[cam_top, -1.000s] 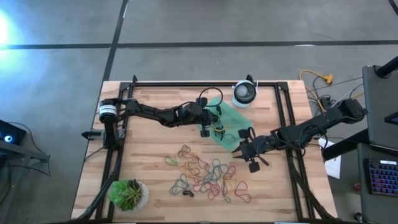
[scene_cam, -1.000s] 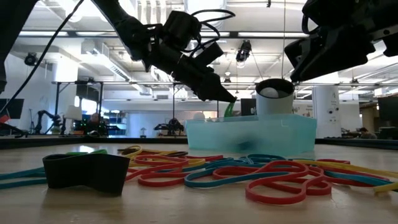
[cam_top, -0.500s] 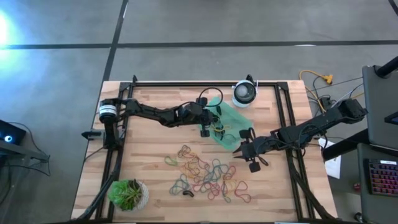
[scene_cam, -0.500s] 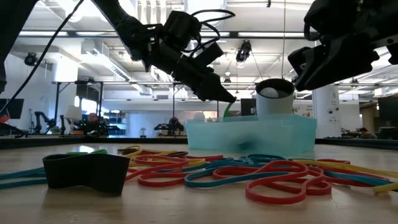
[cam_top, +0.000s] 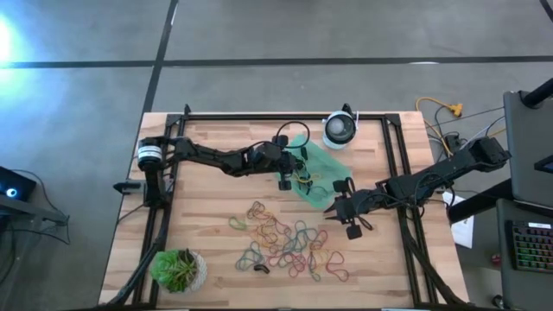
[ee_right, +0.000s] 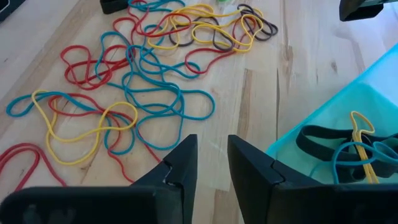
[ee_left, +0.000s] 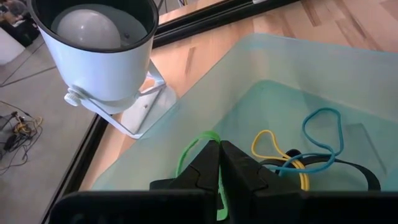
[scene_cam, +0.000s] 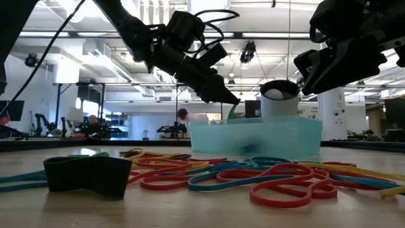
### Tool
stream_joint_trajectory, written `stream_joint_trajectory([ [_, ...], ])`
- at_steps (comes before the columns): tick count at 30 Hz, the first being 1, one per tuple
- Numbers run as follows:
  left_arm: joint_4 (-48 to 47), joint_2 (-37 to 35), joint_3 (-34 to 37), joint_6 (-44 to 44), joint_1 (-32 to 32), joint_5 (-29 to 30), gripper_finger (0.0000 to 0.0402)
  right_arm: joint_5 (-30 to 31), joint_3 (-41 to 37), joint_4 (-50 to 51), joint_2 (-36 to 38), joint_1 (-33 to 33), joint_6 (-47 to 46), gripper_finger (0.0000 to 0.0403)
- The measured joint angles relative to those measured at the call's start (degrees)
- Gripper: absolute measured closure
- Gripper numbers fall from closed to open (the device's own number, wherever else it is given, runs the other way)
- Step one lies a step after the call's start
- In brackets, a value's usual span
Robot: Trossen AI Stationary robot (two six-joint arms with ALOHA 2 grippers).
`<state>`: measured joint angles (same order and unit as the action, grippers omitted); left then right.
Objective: Pick and place rubber bands into bin
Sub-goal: Put the green rubber band into the blue bin, then adjust the blue bin
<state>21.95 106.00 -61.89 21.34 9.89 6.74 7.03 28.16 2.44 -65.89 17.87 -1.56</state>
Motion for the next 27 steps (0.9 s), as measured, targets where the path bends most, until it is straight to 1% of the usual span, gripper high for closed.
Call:
stream_joint_trajectory([
  [5, -0.31, -0.02, 0.0, -0.1, 0.0, 0.0, 0.0401, 0.0, 0.0, -0.11, 0.0, 0.01, 0.0, 0.0319],
  [7, -0.35, -0.02, 0.0, -0.15, 0.0, 0.0, 0.0393, 0.0, 0.0, -0.24, 0.0, 0.0, 0.0, 0.0317],
  [14, -0.32, -0.02, 0.0, -0.15, -0.04, -0.02, 0.0324, 0.0, 0.0, -0.26, 0.0, 0.0, 0.0, 0.0312],
  [18, -0.32, -0.02, 0.02, 0.03, -0.28, -0.07, 0.0303, -0.46, -0.07, 0.16, 0.0, 0.01, -1.98, 0.0317],
  [20, -0.3, -0.04, 0.02, 0.03, -0.29, -0.05, 0.0301, -2.91, -0.09, 0.42, 0.0, -0.02, -4.06, 0.032],
  [24, -0.5, -0.04, 0.02, 0.02, -0.3, -0.02, 0.0301, -11.52, -0.2, 0.4, 0.0, 0.34, -9.02, 0.0323],
  [27, -1.94, -0.06, 0.02, -0.31, -0.28, 0.0, 0.0301, -12.26, -0.64, 0.37, -0.26, 2.12, -11.85, 0.0323],
])
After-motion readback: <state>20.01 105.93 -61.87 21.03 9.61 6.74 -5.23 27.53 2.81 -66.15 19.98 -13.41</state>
